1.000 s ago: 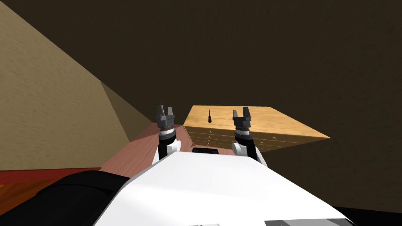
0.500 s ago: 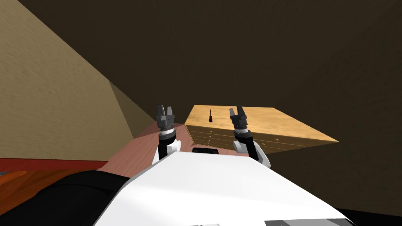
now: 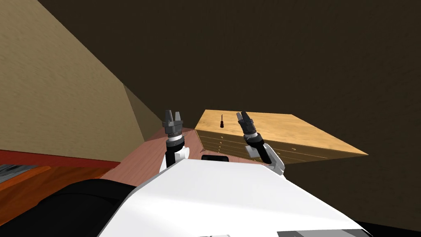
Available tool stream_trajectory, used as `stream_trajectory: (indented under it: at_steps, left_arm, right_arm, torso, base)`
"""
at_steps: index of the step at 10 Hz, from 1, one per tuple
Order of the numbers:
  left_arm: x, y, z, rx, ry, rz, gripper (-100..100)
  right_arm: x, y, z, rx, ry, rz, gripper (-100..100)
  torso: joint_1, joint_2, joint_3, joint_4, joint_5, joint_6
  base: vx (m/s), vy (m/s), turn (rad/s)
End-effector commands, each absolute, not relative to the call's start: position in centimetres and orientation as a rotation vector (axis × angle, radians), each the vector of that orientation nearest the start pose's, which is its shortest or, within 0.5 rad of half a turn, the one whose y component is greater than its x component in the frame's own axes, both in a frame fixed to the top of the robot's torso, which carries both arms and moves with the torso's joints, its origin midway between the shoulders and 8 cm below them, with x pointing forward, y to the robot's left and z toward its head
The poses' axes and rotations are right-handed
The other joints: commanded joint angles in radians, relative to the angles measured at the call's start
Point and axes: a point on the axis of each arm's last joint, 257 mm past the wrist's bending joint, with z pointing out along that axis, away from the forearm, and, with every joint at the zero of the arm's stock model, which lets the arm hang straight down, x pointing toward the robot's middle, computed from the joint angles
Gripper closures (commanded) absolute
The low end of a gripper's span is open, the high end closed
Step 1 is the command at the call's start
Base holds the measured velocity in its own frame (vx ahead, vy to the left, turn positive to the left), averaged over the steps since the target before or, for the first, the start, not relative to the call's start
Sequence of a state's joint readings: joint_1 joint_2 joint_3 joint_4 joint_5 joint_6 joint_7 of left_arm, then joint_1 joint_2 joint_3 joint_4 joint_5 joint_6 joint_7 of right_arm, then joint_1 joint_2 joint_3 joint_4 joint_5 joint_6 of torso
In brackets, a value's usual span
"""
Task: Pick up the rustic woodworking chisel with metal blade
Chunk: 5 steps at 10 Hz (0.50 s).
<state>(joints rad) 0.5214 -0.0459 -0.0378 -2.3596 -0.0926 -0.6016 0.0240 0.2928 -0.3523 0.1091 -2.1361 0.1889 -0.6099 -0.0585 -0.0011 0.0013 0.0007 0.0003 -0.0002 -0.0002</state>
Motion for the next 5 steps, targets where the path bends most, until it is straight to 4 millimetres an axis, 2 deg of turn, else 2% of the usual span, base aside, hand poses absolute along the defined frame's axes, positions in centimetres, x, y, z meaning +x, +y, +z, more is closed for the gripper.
stream_trajectory:
  at_steps: [1, 2, 3, 4, 5]
  left_arm:
    - [30.9, 25.6, 7.0, -0.513, 0.512, -1.327, 0]
    - [30.9, 25.6, 7.0, -0.513, 0.512, -1.327, 0]
    - [30.9, 25.6, 7.0, -0.513, 0.512, -1.327, 0]
    - [30.9, 25.6, 7.0, -0.513, 0.512, -1.327, 0]
    - [30.9, 25.6, 7.0, -0.513, 0.512, -1.327, 0]
  right_arm:
    - [36.2, -15.9, 1.8, 0.104, 0.934, 1.399, -100]
    - [36.1, -14.5, 1.7, 0.017, 0.961, 1.387, -100]
    - [36.1, -14.5, 1.5, 0.003, 0.975, 1.383, -100]
    - [35.9, -13.0, 1.3, -0.088, 1.000, 1.368, -100]
    - [35.9, -13.0, 1.1, -0.105, 1.016, 1.362, -100]
  torso:
    - [0.000, 0.000, 0.000, 0.000, 0.000, 0.000]
    - [0.000, 0.000, 0.000, 0.000, 0.000, 0.000]
    - [0.000, 0.000, 0.000, 0.000, 0.000, 0.000]
    - [0.000, 0.000, 0.000, 0.000, 0.000, 0.001]
    - [0.000, 0.000, 0.000, 0.000, 0.000, 0.000]
  base:
    - [-0.021, -0.011, 0.071]
    - [-0.025, -0.007, 0.110]
    - [-0.022, -0.008, 0.076]
    - [-0.029, -0.009, 0.169]
    - [-0.021, -0.012, 0.079]
